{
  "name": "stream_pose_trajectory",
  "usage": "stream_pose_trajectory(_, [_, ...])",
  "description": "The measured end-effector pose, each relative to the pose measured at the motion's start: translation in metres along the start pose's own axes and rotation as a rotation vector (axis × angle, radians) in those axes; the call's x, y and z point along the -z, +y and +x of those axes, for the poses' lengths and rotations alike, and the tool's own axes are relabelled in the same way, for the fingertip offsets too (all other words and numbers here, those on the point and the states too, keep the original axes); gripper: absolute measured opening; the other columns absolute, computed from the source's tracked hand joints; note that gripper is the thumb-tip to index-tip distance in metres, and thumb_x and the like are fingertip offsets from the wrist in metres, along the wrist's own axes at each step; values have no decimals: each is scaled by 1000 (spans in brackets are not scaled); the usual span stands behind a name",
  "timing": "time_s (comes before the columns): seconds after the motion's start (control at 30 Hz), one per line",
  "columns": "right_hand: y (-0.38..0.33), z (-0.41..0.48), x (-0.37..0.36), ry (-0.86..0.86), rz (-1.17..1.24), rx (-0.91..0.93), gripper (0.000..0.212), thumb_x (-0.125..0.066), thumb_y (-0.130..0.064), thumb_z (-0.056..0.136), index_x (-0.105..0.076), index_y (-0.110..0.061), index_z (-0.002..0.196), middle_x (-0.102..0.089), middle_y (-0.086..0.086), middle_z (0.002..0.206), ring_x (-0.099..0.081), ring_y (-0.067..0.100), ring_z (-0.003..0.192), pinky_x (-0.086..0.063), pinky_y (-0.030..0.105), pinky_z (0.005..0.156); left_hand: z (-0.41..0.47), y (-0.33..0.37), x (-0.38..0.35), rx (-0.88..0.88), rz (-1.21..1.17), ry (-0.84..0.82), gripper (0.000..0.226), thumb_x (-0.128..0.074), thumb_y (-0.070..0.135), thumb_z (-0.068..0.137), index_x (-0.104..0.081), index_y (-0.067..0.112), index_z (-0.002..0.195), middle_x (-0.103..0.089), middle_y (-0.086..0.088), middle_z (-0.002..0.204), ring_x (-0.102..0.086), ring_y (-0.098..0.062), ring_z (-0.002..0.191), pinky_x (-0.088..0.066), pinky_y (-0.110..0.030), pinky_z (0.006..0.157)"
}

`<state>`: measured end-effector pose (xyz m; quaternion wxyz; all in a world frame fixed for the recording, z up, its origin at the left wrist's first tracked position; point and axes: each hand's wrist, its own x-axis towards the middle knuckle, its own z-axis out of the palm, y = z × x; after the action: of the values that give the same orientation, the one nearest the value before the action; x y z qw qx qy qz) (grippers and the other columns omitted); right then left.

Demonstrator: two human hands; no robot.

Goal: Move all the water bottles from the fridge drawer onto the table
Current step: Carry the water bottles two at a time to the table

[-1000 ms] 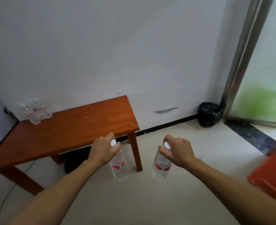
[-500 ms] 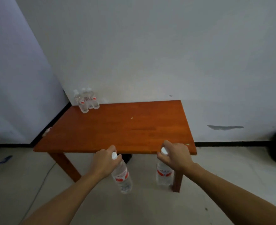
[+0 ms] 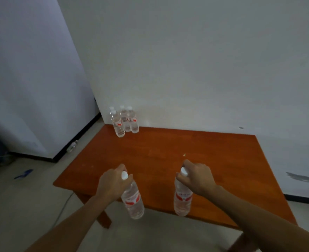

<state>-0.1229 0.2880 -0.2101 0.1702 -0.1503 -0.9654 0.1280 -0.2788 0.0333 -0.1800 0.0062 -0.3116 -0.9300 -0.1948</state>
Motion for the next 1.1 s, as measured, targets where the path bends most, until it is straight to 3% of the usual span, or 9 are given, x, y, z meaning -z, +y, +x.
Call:
stream_pose_trajectory(0.1, [-16,51,-35,-23,-31,-44,31,-47,-58,89,-47,-27,86,-42,-11,58,-35,3,44,-21,14,42,58,-41,1,-49,33,-36,21,-61,44,87,-45,32,79,-53,11,60,-51,-2,51,-28,-10,45])
stream_pose_trajectory(0.27, [-39,128,-67,-15,25,-165,30,-51,-57,89,-48,-27,92,-55,-9,70,-50,4,53,-38,16,44,160,-86,17,-134,70,-62,20,-58,47,87,-48,30,85,-55,10,66,-53,-4,57,-38,-16,48])
stream_pose_trajectory(0.47, [-36,222,-94,-26,66,-237,27,-51,-51,91,-49,-24,95,-48,-13,67,-46,0,51,-29,11,43,267,-122,11,-159,29,-97,20,-58,48,86,-48,31,87,-55,12,69,-52,-3,61,-31,-18,49])
stream_pose_trajectory(0.6, [-23,288,-121,-61,79,-229,26,-52,-47,92,-50,-21,94,-57,-6,77,-56,8,61,-45,18,50,330,-141,-5,-167,-6,-127,25,-57,46,88,-55,27,104,-63,8,85,-62,-12,76,-42,-24,59])
stream_pose_trajectory(0.77, [-12,373,-163,-52,79,-235,26,-54,-45,92,-51,-20,97,-57,-4,83,-48,10,64,-27,16,50,410,-159,-24,-242,21,-193,22,-53,48,89,-57,28,99,-65,9,87,-60,-10,74,-38,-20,56])
stream_pose_trajectory(0.9, [-14,433,-194,-62,112,-286,31,-56,-44,91,-53,-19,109,-64,0,101,-60,16,82,-51,26,67,468,-170,-37,-359,86,-208,30,-53,45,91,-57,25,113,-66,3,112,-63,-16,91,-49,-29,70])
stream_pose_trajectory(1.1, [-17,512,-232,-13,62,-390,27,-57,-43,88,-54,-22,104,-62,0,96,-55,14,77,-47,28,65,536,-192,-60,-469,49,-272,23,-51,41,93,-58,25,108,-68,0,110,-64,-17,86,-54,-36,72])
